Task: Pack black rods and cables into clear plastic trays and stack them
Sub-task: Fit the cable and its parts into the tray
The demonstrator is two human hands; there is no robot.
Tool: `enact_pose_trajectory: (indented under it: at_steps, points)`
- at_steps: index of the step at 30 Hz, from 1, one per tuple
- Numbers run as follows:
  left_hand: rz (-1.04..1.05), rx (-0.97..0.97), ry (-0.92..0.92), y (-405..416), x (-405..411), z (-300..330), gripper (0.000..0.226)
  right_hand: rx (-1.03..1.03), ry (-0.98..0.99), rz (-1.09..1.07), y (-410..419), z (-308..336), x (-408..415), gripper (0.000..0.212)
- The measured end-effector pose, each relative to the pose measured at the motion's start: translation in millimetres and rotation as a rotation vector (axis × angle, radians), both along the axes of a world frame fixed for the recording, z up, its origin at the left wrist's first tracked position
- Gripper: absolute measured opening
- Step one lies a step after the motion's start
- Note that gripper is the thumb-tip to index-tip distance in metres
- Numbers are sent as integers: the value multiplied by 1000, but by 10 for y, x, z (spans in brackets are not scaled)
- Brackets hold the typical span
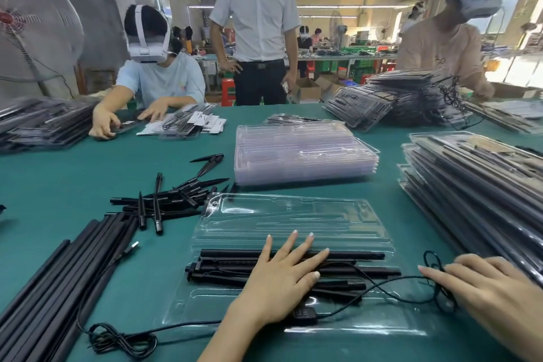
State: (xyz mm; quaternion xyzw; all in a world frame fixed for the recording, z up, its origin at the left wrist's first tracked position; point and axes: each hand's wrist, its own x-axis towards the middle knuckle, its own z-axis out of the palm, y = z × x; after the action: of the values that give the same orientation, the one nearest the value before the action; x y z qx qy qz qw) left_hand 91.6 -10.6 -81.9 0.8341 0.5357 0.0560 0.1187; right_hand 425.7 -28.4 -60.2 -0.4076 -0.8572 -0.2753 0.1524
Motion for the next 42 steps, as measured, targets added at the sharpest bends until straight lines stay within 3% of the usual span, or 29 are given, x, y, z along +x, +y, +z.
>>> enact_pose_trajectory:
  at_steps: [4, 9, 12, 16, 20, 23, 27, 34, 37, 42]
  points:
    - [9, 19, 11, -21, 14, -14, 44, -117, 14, -1, -31, 83, -32, 48]
    - [3, 15, -24, -27, 19, -30, 40, -291, 374, 60, -108, 227, -171, 53]
    - [6, -11, -66, -23, 21, -11, 36, -351, 659, 59, -127, 295, -271, 15]
    - [8, 1, -164, -34, 47, 33, 36, -393, 937, 21, -136, 244, -428, 42]
    - [-170, 92, -280, -74, 100, 105, 61, -330, 794, 12, -96, 256, -554, 22]
    - [-189, 126, -212, -67, 126, 102, 67, -400, 690, 13, -46, 288, -607, 10]
    - [-124, 167, -95, -59, 126, 54, 66, -416, 736, 70, -6, 302, -592, 7]
    - [-125, 242, -65, -83, 131, 45, 60, -373, 701, 52, -18, 263, -483, 28]
    - [-220, 423, -53, -136, 127, 91, 53, -376, 608, 66, -29, 247, -469, 37]
    - [-273, 337, -124, -135, 122, 112, 50, -126, 430, 150, 117, 313, -465, 27]
